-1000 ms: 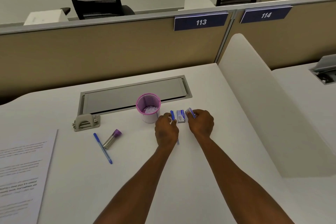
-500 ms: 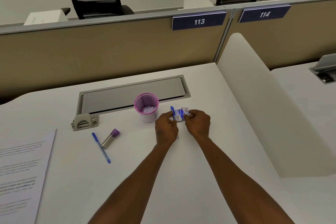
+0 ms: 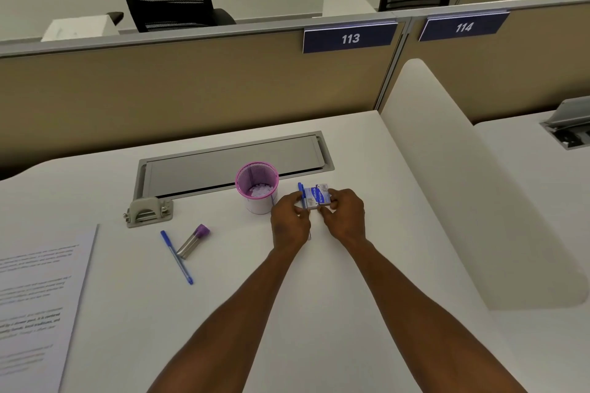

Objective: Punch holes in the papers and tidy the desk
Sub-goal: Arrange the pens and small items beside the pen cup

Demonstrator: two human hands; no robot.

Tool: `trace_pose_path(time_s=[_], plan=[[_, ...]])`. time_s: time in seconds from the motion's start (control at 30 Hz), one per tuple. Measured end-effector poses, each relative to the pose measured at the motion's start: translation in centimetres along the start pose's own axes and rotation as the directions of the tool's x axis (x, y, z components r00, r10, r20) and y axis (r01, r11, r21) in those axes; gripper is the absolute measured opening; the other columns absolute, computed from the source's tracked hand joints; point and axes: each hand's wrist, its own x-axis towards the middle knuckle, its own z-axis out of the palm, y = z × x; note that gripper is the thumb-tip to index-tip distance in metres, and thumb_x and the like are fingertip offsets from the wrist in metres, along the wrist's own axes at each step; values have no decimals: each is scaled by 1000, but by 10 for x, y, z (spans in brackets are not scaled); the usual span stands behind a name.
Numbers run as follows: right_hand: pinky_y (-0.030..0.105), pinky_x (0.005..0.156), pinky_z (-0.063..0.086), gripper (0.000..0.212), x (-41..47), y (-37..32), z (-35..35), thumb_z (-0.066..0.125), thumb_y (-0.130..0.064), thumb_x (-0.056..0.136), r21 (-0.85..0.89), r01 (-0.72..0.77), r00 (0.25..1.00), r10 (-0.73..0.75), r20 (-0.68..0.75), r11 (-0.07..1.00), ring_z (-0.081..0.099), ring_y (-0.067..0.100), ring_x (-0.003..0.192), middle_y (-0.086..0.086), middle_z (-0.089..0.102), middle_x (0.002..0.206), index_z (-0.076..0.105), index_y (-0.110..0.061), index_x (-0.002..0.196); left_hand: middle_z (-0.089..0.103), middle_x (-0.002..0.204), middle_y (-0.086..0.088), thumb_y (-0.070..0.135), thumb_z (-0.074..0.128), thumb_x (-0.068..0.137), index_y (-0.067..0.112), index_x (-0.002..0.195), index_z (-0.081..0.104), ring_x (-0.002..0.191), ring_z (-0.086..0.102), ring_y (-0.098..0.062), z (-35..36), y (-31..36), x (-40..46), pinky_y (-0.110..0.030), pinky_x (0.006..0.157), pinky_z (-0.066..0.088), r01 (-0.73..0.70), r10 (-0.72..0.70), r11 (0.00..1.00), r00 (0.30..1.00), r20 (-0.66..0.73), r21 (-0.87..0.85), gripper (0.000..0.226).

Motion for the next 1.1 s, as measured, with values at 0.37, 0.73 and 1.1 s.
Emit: trace_pose_path(time_s=[0.37, 0.73, 1.1], plan=[[24, 76, 50, 50, 5, 1, 9, 79, -25, 79, -42, -21, 999, 19, -41, 999, 60, 14, 80, 12, 66, 105, 63, -7, 123, 67, 128, -9, 8, 70, 89, 5, 132, 61, 98, 64, -20, 2, -5, 3, -15, 87, 46, 10, -9, 1000, 1000, 9, -14, 44], [20, 63, 53, 29, -61, -39, 5, 75, -23, 82, 239, -108, 952, 170, -256, 965, 62, 8, 70, -4, 66, 99, 66, -20, 109, 62, 123, 4, 15, 74, 87, 19, 128, 62, 95, 63, -6, -30, -16, -75, -10, 73, 52, 8, -13, 992, 999, -40, -129, 42], [26, 83, 54, 33, -157, -139, 113, 69, -43, 83, 83, 129, 945, -148, 292, 988, 66, 9, 87, -6, 71, 101, 70, -21, 106, 70, 102, 2, 1, 64, 90, 21, 102, 70, 85, 67, -9, -193, -106, -127, -7, 65, 48, 191, -207, 978, 858, -470, -82, 23]])
